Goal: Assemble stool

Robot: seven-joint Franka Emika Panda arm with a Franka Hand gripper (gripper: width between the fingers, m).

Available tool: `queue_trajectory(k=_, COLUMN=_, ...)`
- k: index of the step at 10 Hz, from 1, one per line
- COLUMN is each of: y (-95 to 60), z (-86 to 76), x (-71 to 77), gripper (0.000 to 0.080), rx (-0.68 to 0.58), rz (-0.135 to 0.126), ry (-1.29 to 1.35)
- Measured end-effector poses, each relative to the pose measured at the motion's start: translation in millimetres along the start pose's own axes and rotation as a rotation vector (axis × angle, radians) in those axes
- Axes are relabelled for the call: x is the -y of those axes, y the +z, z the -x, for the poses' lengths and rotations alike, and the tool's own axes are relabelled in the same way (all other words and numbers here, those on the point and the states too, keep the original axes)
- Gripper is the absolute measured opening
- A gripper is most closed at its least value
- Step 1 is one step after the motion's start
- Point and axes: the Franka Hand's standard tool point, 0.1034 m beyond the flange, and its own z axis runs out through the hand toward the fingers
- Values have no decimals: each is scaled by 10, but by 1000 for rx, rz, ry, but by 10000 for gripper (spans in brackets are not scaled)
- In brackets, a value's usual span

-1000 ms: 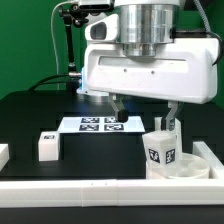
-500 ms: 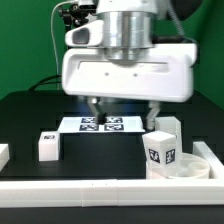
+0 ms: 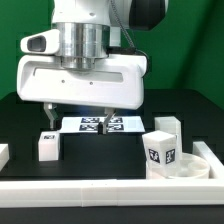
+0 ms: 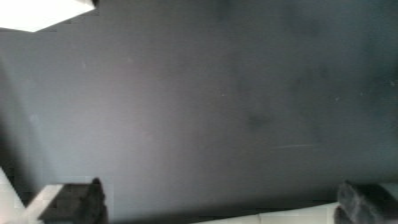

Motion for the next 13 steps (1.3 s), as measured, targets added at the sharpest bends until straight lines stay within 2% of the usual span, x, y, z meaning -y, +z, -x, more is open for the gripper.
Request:
queue_trajectory(k=1, y=8, z=4, x=-1, gripper=649, rx=1, rz=1, ry=-1)
queue_trajectory(k=2, y=49, z=-1, x=4, gripper=649, rx=-10, rz=13, ry=-90)
queue_trajectory(k=4, y=179, z=10, x=-283, gripper=649, rx=-10, rz=45, ry=-305)
queue_trajectory(k=6, y=213, z=24, x=-417, gripper=649, rx=4, rz=52, ry=-417)
queue_trajectory(k=10, y=219, z=38, x=-434, gripper=649, rx=17, rz=49, ry=-413)
queue_trajectory(k=11, y=237, z=68, x=-581, gripper=649, rx=82, rz=38, ry=-429)
queue_trajectory(k=13, y=311, z=78, x=-868, gripper=649, rx=94, rz=42, ry=-444)
